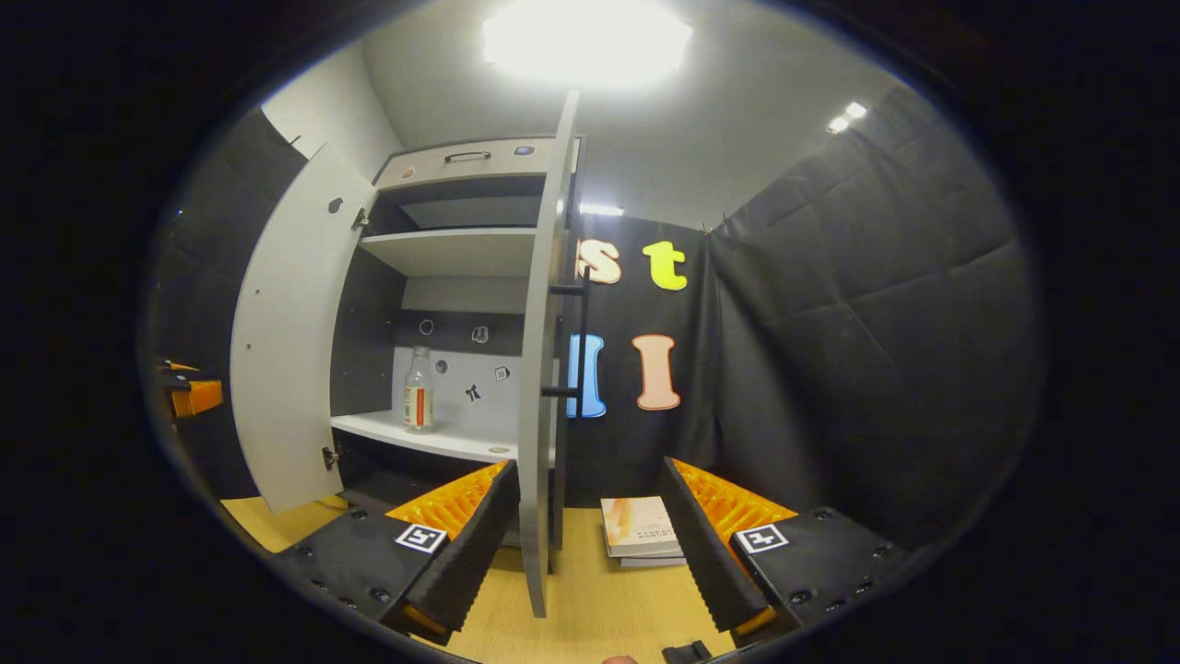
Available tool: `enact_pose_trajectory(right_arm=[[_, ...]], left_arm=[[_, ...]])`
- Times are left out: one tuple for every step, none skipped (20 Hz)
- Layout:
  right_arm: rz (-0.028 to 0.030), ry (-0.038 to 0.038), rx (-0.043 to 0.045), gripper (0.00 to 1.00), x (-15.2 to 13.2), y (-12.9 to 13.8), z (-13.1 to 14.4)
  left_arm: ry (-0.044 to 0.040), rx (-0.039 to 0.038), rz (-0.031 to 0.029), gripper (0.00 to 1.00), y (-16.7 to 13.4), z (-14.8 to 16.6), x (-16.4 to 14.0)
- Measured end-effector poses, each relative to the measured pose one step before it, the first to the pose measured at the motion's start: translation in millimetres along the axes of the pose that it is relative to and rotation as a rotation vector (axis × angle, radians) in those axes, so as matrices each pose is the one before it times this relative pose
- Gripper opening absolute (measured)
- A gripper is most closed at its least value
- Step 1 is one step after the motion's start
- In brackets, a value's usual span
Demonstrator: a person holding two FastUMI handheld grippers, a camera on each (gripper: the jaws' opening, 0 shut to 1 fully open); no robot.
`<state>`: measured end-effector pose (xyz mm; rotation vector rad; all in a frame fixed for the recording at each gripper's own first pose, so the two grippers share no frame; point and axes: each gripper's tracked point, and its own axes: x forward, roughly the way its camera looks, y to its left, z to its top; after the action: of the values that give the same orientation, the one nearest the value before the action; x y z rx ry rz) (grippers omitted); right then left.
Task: Grasp the bottle in the cabinet with the left hand and place it on the coaster, then close the right door with the right hand and the left door with the left hand.
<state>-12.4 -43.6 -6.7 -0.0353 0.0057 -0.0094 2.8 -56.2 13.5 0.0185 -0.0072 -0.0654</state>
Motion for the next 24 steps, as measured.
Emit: enact_pose_trajectory(right_arm=[[0.00197,0.00308,-0.0008,0.98,0.82,-5.17,-2.66],[0.00512,0.00807,0.00265,0.98,0.8,-4.02,-3.2],[0.00953,0.00793,0.00574,0.98,0.74,-2.58,-4.23],[0.00945,0.00527,0.00618,0.98,1.03,-2.65,-3.07],[0.00676,0.00318,0.00373,0.98,0.91,-4.05,-3.17],[0.00354,0.00208,0.00145,0.98,1.17,-3.74,-2.17],[0.00136,0.0039,0.0001,0.98,1.53,-3.94,-2.5],[-0.00246,0.00497,0.00266,0.98,0.45,-3.25,-1.82],[-0.00224,0.00406,0.00606,0.98,0.37,-3.01,-1.39],[-0.00397,-0.00012,0.00741,0.98,1.54,-2.53,-0.26],[-0.00676,0.00189,0.0034,0.98,2.15,-2.36,-1.54],[-0.00767,0.00668,-0.00073,0.98,2.95,-2.15,-2.26],[-0.01008,0.00682,-0.00244,0.98,2.6,-2.9,-3.54],[-0.01215,0.0052,-0.00214,0.98,2.86,-2.14,-1.94],[-0.0119,0.00177,-0.00089,0.98,3.13,-1.77,-0.63],[-0.01562,0.00052,-0.00257,0.98,2.78,-1.55,0.14],[-0.01785,0.00115,-0.00353,0.98,2.76,-2.78,-0.28],[-0.01296,-0.00106,-0.00305,0.98,2.11,-1.28,2.05],[-0.0074,-0.006,-0.00771,0.98,1.98,0.35,2.03],[-0.01141,-0.00487,-0.01474,0.98,2.38,-0.83,2.1],[-0.01752,-0.00023,-0.01444,0.98,2.38,-4.08,-0.53],[-0.01635,0.00268,-0.00599,0.98,1.86,-2.34,0.02],[-0.01413,0.00259,0.00209,0.98,-0.07,-0.97,0.62],[-0.01338,0.00109,0.00413,0.98,0.92,-0.86,0.3]], left_arm=[[-0.00019,-0.00238,-0.00897,0.81,-9.25,3.47,2.83],[-0.00186,-0.00565,-0.00763,0.8,-8.85,3.48,1.94],[0.00013,-0.00735,-0.00672,0.81,-8.24,3.04,3.48],[0.0015,-0.00719,-0.00709,0.81,-8.79,2.96,4.17],[-0.00137,-0.00446,-0.0043,0.81,-6.53,5.17,5.17],[-0.0045,-0.0022,-0.00344,0.81,-6.6,4.57,7.26],[-0.00518,-0.00177,-0.00496,0.81,-5.56,5.88,6.73],[-0.00601,-0.00123,-0.00846,0.81,-5.68,6.74,7.22],[-0.00284,-0.00056,-0.00964,0.8,-4.98,6.19,7.18],[-0.00436,-0.00144,-0.0131,0.81,-4.39,4.17,8.7],[0.00073,0.00123,-0.01695,0.81,-5.71,3.83,10.16],[0.00405,0.0026,-0.01309,0.8,-3.78,2.18,10.14],[0.00359,-0.00113,-0.01592,0.81,-3.28,2.34,11.08],[-0.00064,-0.00465,-0.01554,0.81,-3.69,0.95,10.87],[-0.00428,-0.00695,-0.01392,0.81,-2.59,2.46,11.84],[-0.00554,-0.00889,-0.01293,0.81,-2.07,1.28,11.09],[-0.00329,-0.00921,-0.00961,0.81,-0.81,0.87,9.91],[0.00225,-0.00839,-0.00876,0.8,-0.26,-1.72,10.68],[0.00149,-0.00817,-0.01054,0.81,-0.02,0.58,13.96],[-0.00073,-0.005,-0.00631,0.81,0.58,-0.01,11.51],[-0.00117,-0.00438,-0.00639,0.81,1.45,0.94,12.04],[0.00099,-0.00491,-0.00872,0.81,-0.16,-0.94,12.63],[0.00327,-0.00623,-0.00813,0.81,0.61,-0.18,12.87],[0.00202,-0.00668,-0.00777,0.8,0.9,-0.85,11.89]])
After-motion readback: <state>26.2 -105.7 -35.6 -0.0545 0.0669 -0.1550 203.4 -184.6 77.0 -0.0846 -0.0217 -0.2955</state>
